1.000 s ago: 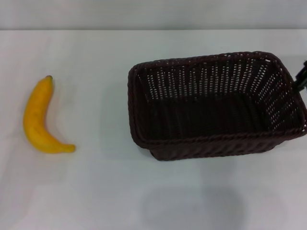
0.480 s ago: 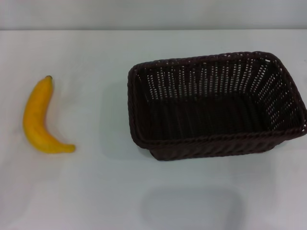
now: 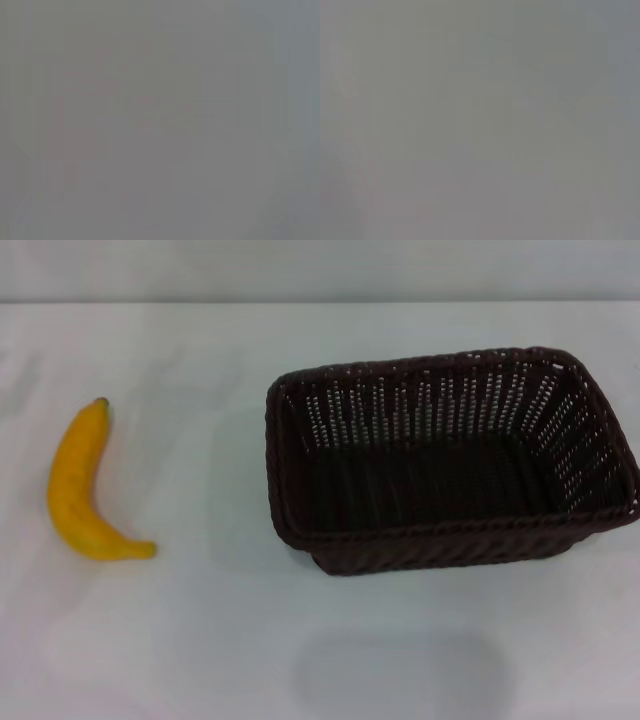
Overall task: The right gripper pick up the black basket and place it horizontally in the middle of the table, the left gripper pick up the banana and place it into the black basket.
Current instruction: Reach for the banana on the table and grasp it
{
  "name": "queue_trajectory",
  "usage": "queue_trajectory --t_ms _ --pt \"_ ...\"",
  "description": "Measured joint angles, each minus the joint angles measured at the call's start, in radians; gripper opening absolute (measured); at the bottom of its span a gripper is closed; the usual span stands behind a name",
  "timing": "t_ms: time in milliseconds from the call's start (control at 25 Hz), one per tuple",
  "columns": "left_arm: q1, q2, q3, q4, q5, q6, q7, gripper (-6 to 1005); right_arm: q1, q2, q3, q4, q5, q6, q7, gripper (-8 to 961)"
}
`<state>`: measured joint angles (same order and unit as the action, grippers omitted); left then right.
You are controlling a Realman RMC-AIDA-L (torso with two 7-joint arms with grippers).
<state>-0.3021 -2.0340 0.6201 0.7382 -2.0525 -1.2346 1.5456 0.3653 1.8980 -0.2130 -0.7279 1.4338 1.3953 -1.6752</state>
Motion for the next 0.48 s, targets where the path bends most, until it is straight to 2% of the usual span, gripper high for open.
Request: queue_trajectory --t_ms 80,120,200,320,360,480 --pt "-0.005 0.010 0.000 0.101 0.121 0.056 -0.188 640 -0.020 -0.004 0.015 0.110 0.115 -0.004 -0.197 265" --pt "-0.008 0.019 0.000 0.151 0.198 0.085 -0.307 641 -0.026 0.002 0.017 0.139 0.159 -0.006 -0.284 266" --pt "-0.017 0.040 -0.001 0.218 0.318 0.115 -0.485 641 -0.032 0.030 0.019 0.168 0.228 -0.013 -0.450 266" --pt "-0.060 0.101 -0.002 0.274 0.556 0.117 -0.802 643 -0.036 0.092 0.019 0.183 0.308 -0.026 -0.677 266" --pt "-0.088 0.129 -0.003 0.282 0.653 0.105 -0.926 644 -0.038 0.105 0.019 0.197 0.331 -0.026 -0.745 269" --pt "-0.170 0.192 -0.007 0.284 0.878 0.033 -1.140 645 -0.034 0.108 0.021 0.263 0.382 -0.033 -0.883 304"
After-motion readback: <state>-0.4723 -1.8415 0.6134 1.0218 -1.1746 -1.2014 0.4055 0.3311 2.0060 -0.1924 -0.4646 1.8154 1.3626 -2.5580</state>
